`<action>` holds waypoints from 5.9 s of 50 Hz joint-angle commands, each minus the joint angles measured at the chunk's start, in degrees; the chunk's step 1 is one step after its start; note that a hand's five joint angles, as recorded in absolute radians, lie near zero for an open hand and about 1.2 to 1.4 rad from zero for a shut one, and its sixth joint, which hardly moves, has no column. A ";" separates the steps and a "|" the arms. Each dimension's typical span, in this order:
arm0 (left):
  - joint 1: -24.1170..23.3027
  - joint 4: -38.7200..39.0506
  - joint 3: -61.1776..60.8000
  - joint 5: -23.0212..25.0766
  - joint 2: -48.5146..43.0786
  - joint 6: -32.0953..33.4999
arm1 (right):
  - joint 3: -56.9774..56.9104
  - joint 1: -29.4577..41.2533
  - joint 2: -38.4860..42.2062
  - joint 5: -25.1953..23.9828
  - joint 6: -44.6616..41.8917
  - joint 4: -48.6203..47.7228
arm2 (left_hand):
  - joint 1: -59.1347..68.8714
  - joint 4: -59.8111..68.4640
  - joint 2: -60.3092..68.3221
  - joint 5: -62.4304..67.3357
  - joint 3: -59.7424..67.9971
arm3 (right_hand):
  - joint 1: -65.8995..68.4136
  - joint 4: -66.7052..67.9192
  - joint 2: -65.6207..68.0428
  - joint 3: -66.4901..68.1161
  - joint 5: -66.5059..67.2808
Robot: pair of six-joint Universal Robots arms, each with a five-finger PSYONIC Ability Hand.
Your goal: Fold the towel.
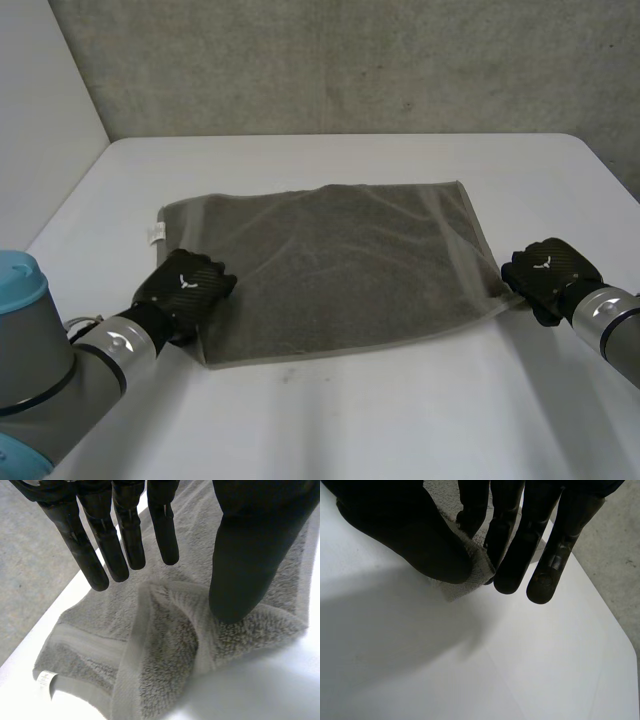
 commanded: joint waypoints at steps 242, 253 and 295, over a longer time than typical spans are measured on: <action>-0.09 -13.93 29.56 -0.20 -7.51 -21.12 | -19.86 2.80 0.35 8.97 14.59 9.31 | -24.69 -24.57 -24.65 -24.57 -24.71 | -69.72 -59.71 -59.57 -59.61 -59.35; -0.44 4.15 10.15 -4.32 2.86 -26.12 | -8.35 -1.94 1.14 1.50 14.41 5.10 | -24.48 -24.35 -24.44 -24.35 -24.49 | -50.80 -40.78 -40.65 -40.69 -40.42; -0.09 9.01 6.26 -6.61 3.30 -29.91 | -12.82 -14.31 12.04 2.19 8.44 -5.28 | -24.69 -24.57 -24.65 -24.57 -24.71 | 0.28 10.29 10.43 10.39 10.65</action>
